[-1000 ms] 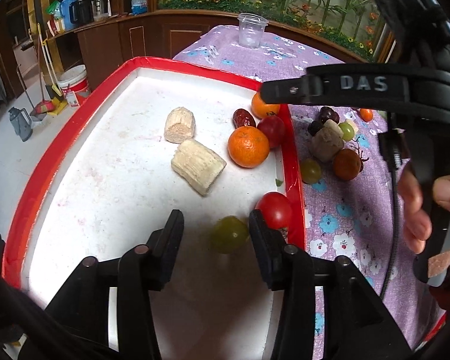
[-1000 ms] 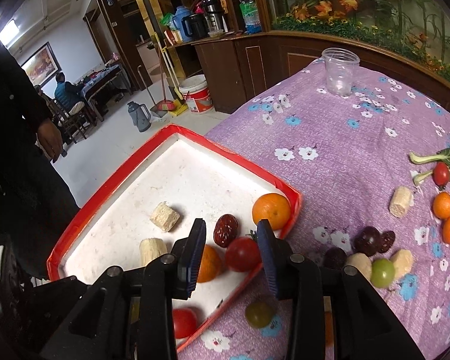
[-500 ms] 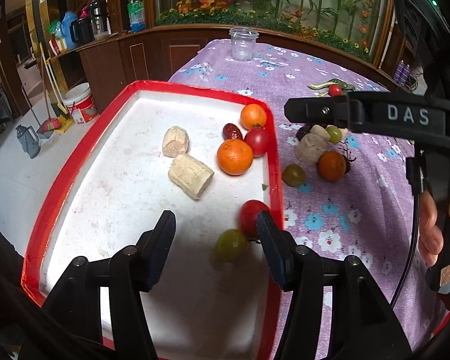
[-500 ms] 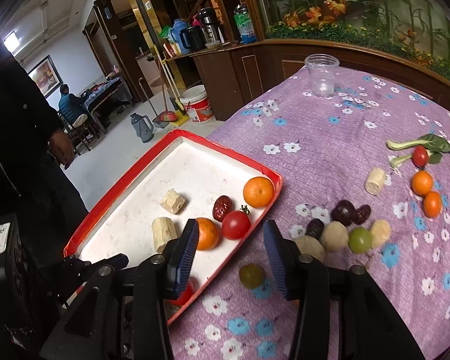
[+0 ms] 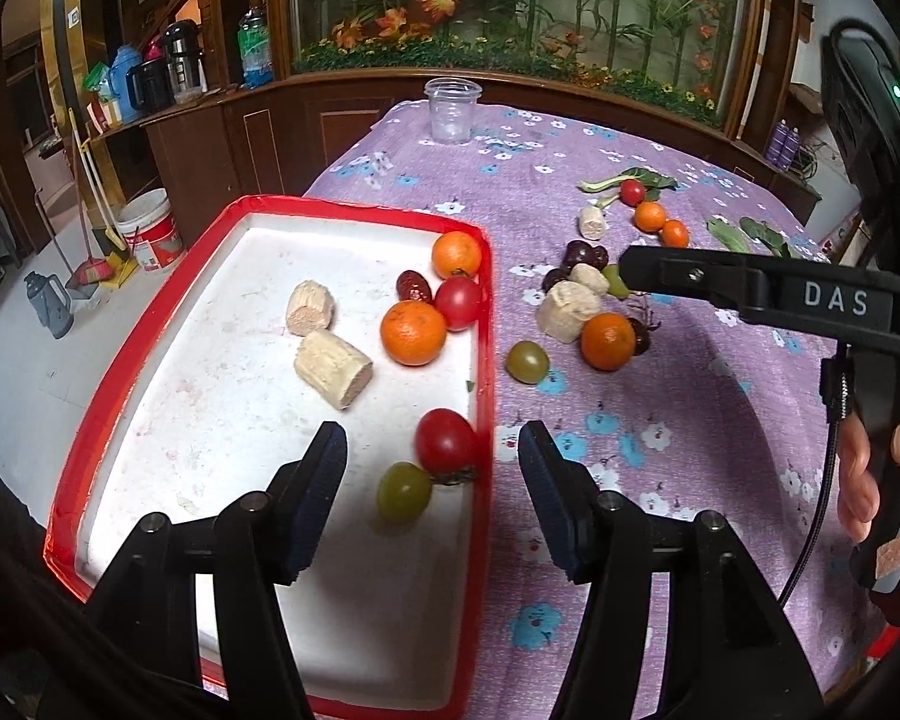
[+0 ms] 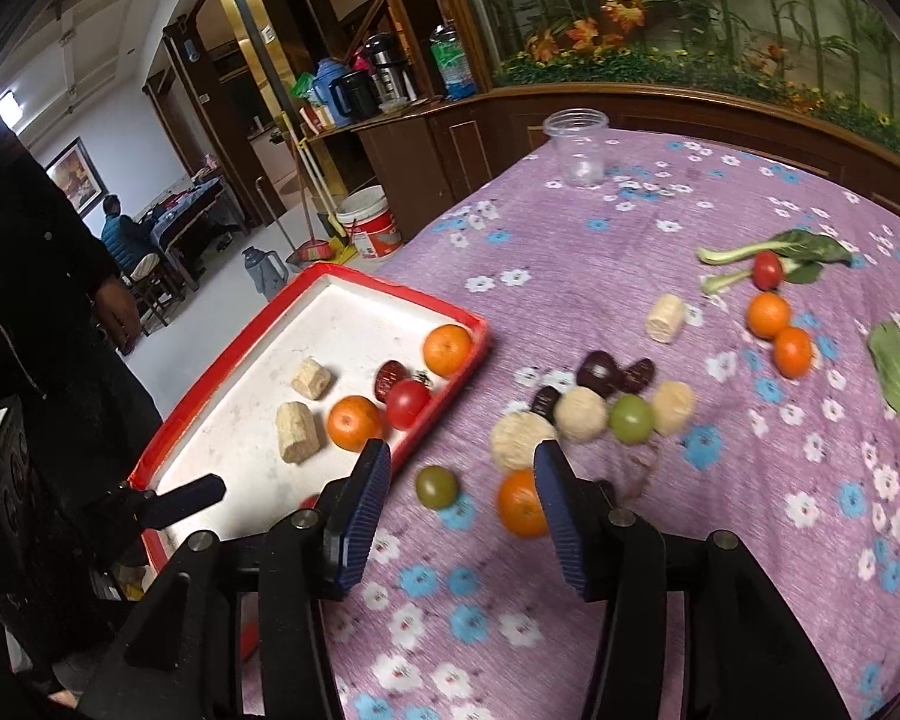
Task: Organize fruits
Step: 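Move both open grippers back toward the remaining fruit pile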
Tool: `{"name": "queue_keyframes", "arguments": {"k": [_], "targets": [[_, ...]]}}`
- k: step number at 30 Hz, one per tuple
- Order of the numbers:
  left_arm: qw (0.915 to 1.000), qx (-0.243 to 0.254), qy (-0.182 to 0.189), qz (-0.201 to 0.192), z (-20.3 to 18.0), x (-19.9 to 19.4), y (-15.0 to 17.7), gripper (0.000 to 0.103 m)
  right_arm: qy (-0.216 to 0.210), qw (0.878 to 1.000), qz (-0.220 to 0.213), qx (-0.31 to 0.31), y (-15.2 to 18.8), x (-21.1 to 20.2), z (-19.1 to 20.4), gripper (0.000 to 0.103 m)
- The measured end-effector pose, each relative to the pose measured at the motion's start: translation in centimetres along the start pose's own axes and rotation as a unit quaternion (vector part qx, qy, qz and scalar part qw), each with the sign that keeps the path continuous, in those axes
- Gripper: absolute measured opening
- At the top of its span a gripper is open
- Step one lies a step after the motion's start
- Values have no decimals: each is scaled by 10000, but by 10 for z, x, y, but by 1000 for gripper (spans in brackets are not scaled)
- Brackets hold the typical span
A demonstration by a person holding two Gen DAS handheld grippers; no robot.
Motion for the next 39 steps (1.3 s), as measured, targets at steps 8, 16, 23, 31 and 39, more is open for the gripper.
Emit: {"name": "queue_keyframes", "arguments": {"k": [8, 16, 23, 31, 39], "targets": [[9999, 83, 133, -24, -18, -2, -2, 58, 211, 9996, -67, 152, 6, -23, -29, 52], [9993, 215, 316, 1, -44, 3, -5, 58, 440, 9985, -173, 289, 9, -42, -60, 52], [9985, 288, 463, 0, -66, 10, -10, 58, 614, 9971, -203, 390, 12, -52, -86, 52], [9980, 301, 550, 30, -82, 24, -15, 58, 826, 9950, -199, 528, 13, -55, -115, 52], [9980, 156, 605, 124, -89, 43, -16, 58, 966, 9935, -196, 562, 7, -45, -137, 52]]}}
Point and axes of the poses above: each gripper's, at about its wrist camera, not at the fingertips, and x roughly the way its jaws point, z to its left, y to its underside, the point moved 3 cm from there along x, roughly the way its jaws point, and after that the axes turned 11 degrees about -z, right-handed, at the moved point
